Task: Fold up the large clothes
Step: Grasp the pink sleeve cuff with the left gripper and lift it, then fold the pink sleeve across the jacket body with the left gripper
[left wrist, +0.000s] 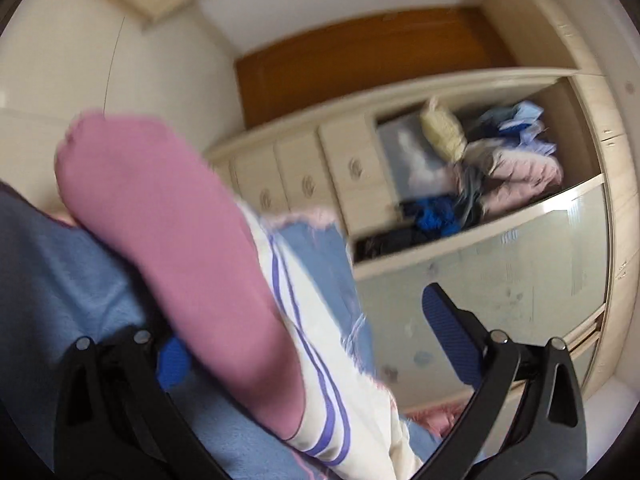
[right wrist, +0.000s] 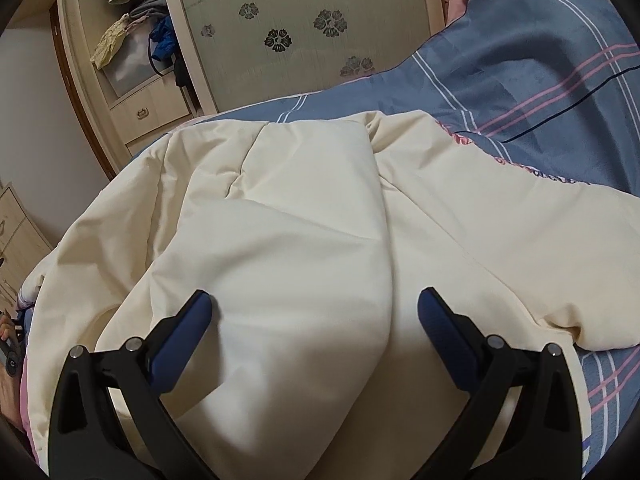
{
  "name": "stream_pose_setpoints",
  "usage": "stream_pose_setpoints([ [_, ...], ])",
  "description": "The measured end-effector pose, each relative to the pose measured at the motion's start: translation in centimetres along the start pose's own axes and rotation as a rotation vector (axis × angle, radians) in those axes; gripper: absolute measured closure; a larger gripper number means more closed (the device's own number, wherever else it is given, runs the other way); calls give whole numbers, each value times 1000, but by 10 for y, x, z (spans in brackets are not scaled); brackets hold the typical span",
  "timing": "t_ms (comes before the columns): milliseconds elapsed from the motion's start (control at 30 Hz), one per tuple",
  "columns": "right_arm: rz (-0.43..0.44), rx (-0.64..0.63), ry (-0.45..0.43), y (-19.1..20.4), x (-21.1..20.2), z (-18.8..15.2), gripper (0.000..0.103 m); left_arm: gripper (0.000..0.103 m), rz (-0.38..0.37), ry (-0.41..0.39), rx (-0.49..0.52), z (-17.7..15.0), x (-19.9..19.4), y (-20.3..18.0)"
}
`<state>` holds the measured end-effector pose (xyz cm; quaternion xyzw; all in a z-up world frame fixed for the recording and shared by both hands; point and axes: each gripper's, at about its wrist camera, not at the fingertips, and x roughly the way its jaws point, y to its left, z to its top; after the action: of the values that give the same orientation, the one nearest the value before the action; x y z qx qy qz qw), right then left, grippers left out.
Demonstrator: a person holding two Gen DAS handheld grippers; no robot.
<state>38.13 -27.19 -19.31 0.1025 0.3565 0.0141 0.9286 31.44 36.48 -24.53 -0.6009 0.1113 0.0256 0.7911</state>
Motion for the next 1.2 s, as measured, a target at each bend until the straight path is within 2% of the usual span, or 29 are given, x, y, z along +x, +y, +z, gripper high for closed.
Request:
stream_pose_setpoints([
  [133, -4, -7, 3, 2, 1, 0, 1, 2, 40, -13, 61, -4, 10, -12],
  [167, -4, -7, 2, 2, 0, 0, 1, 2, 30, -29, 72, -6, 12, -15],
  [233, -5, -9, 1, 2, 1, 0, 1, 8, -28, -122, 69, -9, 7, -14],
  [267, -4, -13, -1, 2, 1, -1, 1, 23, -66, -144, 53, -9, 8, -10],
  [300, -3, -13, -1, 2, 1, -1, 1, 52, -92, -153, 38, -8, 12, -8],
  [367, -3, -12, 1, 3, 1, -1, 1, 86, -78, -118, 24, -5, 22, 1],
  [467, -2, -11, 2, 3, 1, -1, 1, 93, -61, -120, 35, -6, 24, 1],
  [567, -2, -11, 1, 3, 1, -1, 1, 95, -34, -139, 112, -5, 22, -16],
  [633, -3, -12, 1, 2, 1, -1, 1, 95, -62, -157, 169, -8, 10, -28],
  [700, -4, -14, 1, 3, 1, -1, 1, 95, -92, -171, 298, -15, 2, -64],
  [800, -5, -15, 1, 3, 1, -1, 1, 95, -84, -194, 562, -44, -8, -126],
  [867, -4, -13, 1, 3, 1, -1, 1, 95, -59, -218, 825, -87, -16, -178],
  [900, -2, -11, 1, 3, 1, -1, 1, 95, -50, -225, 923, -106, -18, -194],
  [967, 12, 1, 8, 1, -1, 0, 1, 95, -40, -250, 1189, -169, -24, -235],
  [1000, 15, 12, 10, -1, -3, 2, 1, 95, -44, -262, 1275, -192, -28, -245],
  [1033, 12, 20, 7, -4, -6, 5, 1, 95, -69, -274, 1402, -230, -33, -260],
  [1100, -14, 45, -15, -15, -19, 11, 1, 95, -160, -252, 1545, -284, -42, -274],
  [1200, -91, 83, -55, -39, -42, 22, 1, 95, -296, -178, 1720, -363, -52, -282],
])
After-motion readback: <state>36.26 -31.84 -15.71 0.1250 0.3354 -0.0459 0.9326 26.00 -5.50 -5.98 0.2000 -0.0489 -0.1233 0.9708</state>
